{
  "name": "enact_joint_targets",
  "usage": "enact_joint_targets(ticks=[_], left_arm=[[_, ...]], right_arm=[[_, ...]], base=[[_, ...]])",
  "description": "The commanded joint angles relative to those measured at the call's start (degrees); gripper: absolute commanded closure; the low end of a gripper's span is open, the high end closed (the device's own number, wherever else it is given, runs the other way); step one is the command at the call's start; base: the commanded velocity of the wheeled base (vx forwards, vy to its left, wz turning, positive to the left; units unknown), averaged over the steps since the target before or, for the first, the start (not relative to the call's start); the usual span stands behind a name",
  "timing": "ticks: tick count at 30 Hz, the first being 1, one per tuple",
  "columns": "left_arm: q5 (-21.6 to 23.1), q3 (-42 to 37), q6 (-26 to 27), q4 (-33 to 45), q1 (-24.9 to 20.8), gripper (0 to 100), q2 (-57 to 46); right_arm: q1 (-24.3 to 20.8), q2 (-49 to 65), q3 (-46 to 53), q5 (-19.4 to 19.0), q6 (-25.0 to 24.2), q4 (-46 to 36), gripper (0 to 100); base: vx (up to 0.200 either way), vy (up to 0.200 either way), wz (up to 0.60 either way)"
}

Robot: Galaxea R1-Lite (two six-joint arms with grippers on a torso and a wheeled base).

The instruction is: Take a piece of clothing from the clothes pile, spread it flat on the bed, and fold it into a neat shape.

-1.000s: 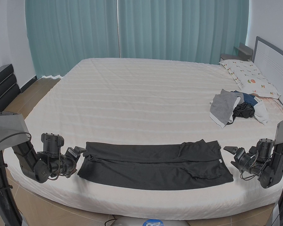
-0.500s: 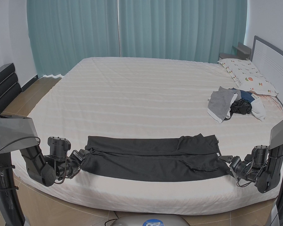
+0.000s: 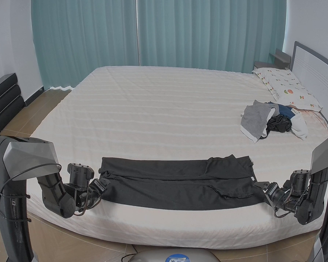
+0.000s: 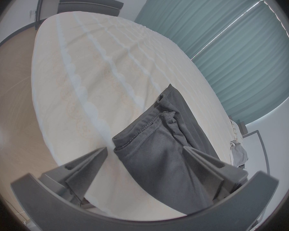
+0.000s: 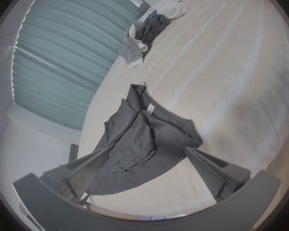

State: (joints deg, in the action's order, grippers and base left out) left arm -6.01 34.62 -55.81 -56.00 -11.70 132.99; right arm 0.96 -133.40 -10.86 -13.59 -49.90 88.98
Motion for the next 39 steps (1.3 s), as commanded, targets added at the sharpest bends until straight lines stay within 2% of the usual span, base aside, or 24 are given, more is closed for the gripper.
enact_joint_targets(ticks=[1,2,4,7,23,24,27,32,39], left_arm=[[-2.25,1.59,0.44,0.19,-0.34,100,2.28],[-2.25,1.59,0.44,0.19,-0.34,100,2.28],[-4.01,0.53,0.44,0.11,-0.34,100,2.28],[-4.62,-0.96,0.35,-0.42,-0.25,100,2.19],[-4.71,-1.22,0.0,-0.42,0.1,100,2.1],[-4.71,-1.22,0.0,-0.42,0.19,100,2.1],[-4.71,-1.22,0.0,-0.42,0.1,100,2.01],[-4.62,-2.63,0.09,-0.16,0.28,100,0.96],[-4.62,-3.51,0.44,0.28,1.16,100,-0.89]], right_arm=[[-2.46,-0.9,0.14,3.75,0.15,0.41,0],[-2.46,-0.9,0.14,3.75,0.15,0.41,0],[-4.83,-0.9,0.4,6.65,0.15,0.41,0],[-5.97,-1.16,0.23,8.67,0.24,-0.21,0],[-6.85,-6.78,-2.94,14.82,0.41,0.32,0],[-6.85,-6.87,-3.02,14.91,0.41,0.41,100],[-6.85,-6.87,-3.82,15.17,0.33,0.32,100],[-7.99,-6.17,-1.97,18.87,2.35,0.41,100],[-7.91,-3.0,0.67,18.87,3.67,0.05,100]], base=[[0.0,0.0,0.0],[0.0,0.0,0.0],[0.0,0.0,0.0],[0.0,0.0,0.0],[0.0,0.0,0.0],[0.0,0.0,0.0],[0.0,0.0,0.0],[0.0,0.0,0.0],[0.0,0.0,0.0]])
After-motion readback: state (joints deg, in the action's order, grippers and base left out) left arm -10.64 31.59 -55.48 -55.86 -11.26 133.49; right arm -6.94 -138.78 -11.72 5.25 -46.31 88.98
